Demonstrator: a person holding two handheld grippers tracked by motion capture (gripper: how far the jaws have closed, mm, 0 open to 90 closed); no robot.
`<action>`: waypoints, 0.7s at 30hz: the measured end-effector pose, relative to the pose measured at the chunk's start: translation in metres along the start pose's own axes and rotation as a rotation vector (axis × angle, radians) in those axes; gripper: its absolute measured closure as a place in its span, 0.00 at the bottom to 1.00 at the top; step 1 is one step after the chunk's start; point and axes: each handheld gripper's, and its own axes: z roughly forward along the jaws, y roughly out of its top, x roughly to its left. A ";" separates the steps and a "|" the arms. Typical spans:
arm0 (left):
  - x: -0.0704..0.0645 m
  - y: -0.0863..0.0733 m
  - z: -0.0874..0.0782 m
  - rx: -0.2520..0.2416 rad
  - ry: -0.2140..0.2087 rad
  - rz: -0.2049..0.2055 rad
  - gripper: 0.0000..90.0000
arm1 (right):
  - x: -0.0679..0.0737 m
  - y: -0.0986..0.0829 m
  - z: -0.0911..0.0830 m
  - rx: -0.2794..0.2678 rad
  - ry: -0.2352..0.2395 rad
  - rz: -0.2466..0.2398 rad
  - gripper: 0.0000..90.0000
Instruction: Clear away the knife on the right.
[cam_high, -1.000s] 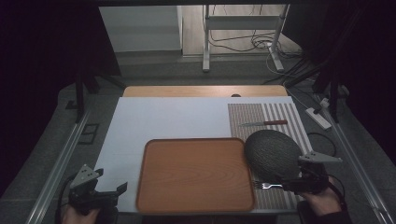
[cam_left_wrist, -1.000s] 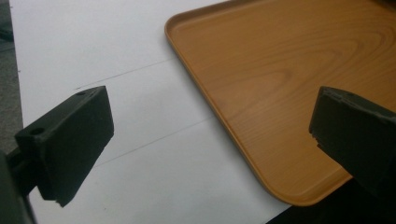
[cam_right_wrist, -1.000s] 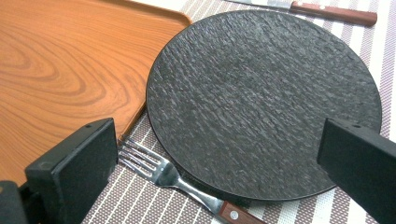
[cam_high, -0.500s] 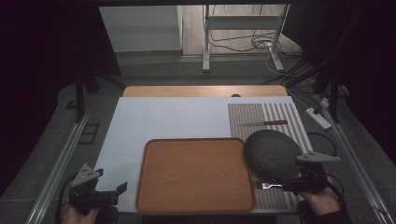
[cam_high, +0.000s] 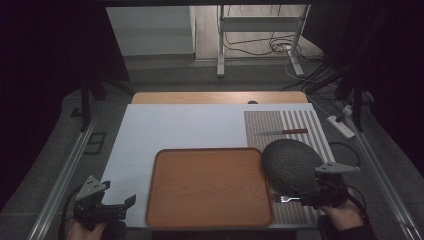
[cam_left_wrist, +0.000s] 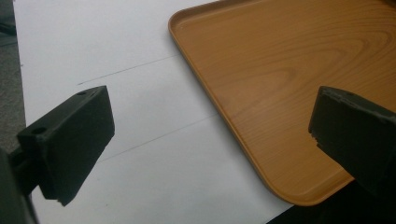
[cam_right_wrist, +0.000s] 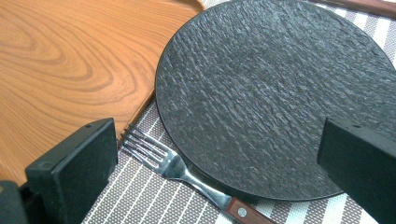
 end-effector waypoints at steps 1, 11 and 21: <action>0.000 0.000 0.000 0.000 -0.001 -0.001 0.01 | 0.000 0.001 0.000 -0.008 -0.003 -0.002 0.00; 0.001 -0.001 -0.001 -0.002 -0.004 -0.005 0.01 | -0.001 0.005 0.003 -0.026 0.004 -0.015 0.00; 0.002 0.000 -0.001 -0.002 -0.009 -0.011 0.01 | -0.001 0.011 0.008 -0.041 0.001 -0.055 0.00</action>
